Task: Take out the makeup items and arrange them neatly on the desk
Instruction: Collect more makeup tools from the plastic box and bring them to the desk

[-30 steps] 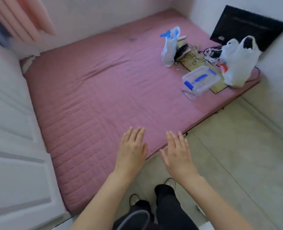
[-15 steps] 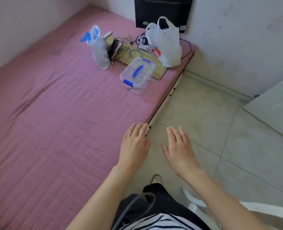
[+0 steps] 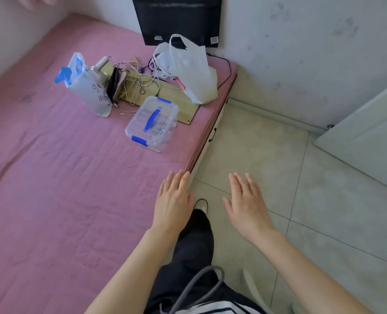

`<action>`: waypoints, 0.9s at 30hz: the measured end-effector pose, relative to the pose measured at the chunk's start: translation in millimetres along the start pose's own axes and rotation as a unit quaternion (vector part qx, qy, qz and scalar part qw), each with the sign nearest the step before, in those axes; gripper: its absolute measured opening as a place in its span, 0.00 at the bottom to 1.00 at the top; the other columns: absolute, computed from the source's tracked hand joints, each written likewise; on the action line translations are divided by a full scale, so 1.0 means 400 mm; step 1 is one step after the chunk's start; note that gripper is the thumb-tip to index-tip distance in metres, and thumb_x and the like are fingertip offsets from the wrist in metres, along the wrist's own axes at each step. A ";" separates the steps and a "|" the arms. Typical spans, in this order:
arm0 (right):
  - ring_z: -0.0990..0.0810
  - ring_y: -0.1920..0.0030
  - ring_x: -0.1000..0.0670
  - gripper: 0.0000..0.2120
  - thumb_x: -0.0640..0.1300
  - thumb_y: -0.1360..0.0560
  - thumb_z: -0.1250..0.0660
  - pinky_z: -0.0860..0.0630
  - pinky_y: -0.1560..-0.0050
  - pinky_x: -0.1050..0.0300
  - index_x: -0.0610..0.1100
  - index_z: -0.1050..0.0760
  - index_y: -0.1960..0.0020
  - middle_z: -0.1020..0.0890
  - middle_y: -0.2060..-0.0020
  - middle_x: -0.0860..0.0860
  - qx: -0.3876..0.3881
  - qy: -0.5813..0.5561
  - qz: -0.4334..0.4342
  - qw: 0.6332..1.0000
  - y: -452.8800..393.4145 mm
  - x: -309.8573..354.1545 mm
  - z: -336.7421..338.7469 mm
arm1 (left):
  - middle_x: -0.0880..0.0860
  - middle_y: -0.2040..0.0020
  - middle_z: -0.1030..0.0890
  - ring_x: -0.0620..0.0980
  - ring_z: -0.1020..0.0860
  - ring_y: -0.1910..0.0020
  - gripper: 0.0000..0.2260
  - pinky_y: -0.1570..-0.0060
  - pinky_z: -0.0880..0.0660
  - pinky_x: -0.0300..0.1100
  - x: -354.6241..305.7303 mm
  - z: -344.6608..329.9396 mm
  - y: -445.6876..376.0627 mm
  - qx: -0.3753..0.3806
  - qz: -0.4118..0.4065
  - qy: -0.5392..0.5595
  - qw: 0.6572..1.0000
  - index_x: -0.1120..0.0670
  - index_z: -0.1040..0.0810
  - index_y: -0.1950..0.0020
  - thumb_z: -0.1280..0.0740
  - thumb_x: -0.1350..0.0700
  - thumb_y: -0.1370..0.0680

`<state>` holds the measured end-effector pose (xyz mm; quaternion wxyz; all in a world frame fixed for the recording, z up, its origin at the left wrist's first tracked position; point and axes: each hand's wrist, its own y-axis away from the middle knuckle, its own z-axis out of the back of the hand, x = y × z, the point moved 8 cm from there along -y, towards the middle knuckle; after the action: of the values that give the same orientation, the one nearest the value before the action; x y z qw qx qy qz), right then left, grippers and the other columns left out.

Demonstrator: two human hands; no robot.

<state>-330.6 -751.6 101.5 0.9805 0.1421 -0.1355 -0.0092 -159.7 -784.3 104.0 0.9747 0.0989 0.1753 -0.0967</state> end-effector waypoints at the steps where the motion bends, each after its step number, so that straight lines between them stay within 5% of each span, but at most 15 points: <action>1: 0.54 0.23 0.41 0.31 0.53 0.18 0.48 0.50 0.24 0.45 0.41 0.54 0.22 0.46 0.23 0.44 0.000 0.000 0.003 1.000 -0.040 -0.004 0.011 | 0.52 0.23 0.40 0.54 0.47 0.22 0.24 0.25 0.47 0.48 0.004 -0.001 -0.038 0.001 0.005 0.005 1.000 0.55 0.41 0.23 0.41 0.54 0.18; 15: 0.52 0.23 0.40 0.29 0.51 0.18 0.47 0.48 0.25 0.44 0.40 0.52 0.23 0.44 0.24 0.44 0.004 0.038 0.062 0.997 -0.697 0.030 0.256 | 0.54 0.27 0.32 0.57 0.40 0.25 0.23 0.28 0.40 0.51 0.064 0.138 -0.668 -0.020 0.028 0.022 0.999 0.57 0.35 0.26 0.37 0.58 0.21; 27: 0.51 0.23 0.41 0.30 0.52 0.19 0.47 0.50 0.24 0.45 0.40 0.51 0.23 0.43 0.24 0.45 0.067 0.110 0.249 0.960 -1.084 0.194 0.272 | 0.55 0.26 0.33 0.56 0.41 0.24 0.22 0.27 0.41 0.51 0.222 0.179 -0.888 -0.058 0.198 0.055 0.977 0.58 0.34 0.26 0.38 0.59 0.21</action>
<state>-276.4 -1202.1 100.5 0.9489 0.1694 -0.0577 0.2599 -134.0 -1155.7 81.4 0.9674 0.0804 0.2112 0.1141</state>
